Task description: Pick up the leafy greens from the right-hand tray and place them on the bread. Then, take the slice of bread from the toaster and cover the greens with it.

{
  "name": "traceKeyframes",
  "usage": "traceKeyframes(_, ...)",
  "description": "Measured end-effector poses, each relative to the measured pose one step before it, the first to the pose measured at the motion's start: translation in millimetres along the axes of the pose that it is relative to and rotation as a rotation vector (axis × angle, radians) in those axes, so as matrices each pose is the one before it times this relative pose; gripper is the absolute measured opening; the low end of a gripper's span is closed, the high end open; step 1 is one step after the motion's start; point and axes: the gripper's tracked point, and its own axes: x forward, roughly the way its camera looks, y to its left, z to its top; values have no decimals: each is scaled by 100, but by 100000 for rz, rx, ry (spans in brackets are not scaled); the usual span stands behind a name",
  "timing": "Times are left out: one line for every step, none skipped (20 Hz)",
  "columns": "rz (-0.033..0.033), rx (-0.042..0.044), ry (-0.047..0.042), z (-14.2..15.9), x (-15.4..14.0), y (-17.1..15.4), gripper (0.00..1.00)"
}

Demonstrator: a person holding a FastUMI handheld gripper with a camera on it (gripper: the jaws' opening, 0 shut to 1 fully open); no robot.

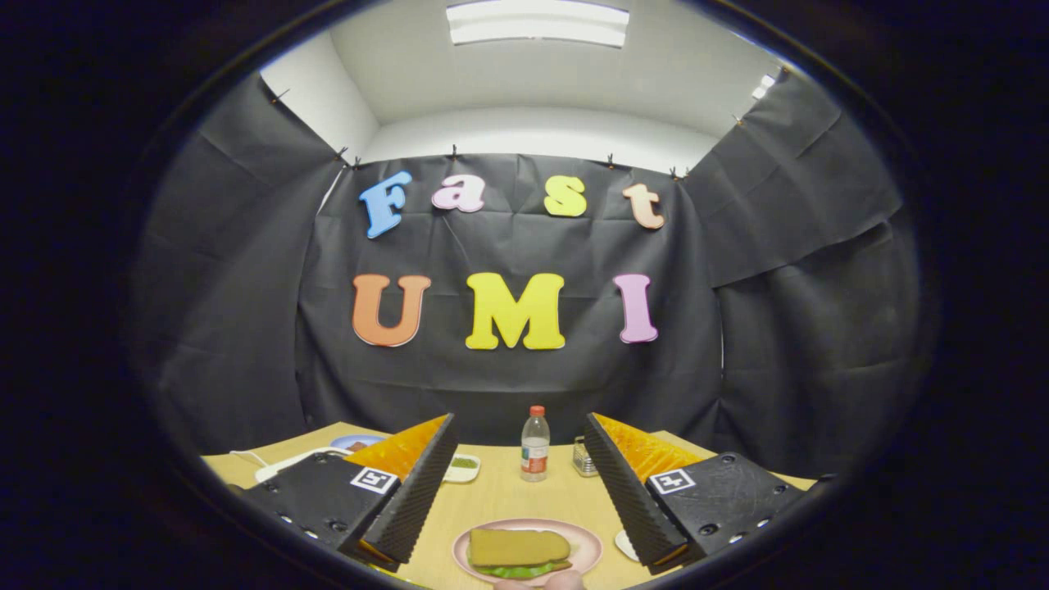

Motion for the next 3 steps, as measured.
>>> traceKeyframes(192,160,152,-82,12,143,95)
traceKeyframes(90,205,262,-130,-30,41,95)
traceKeyframes(39,112,474,-51,9,66,95)
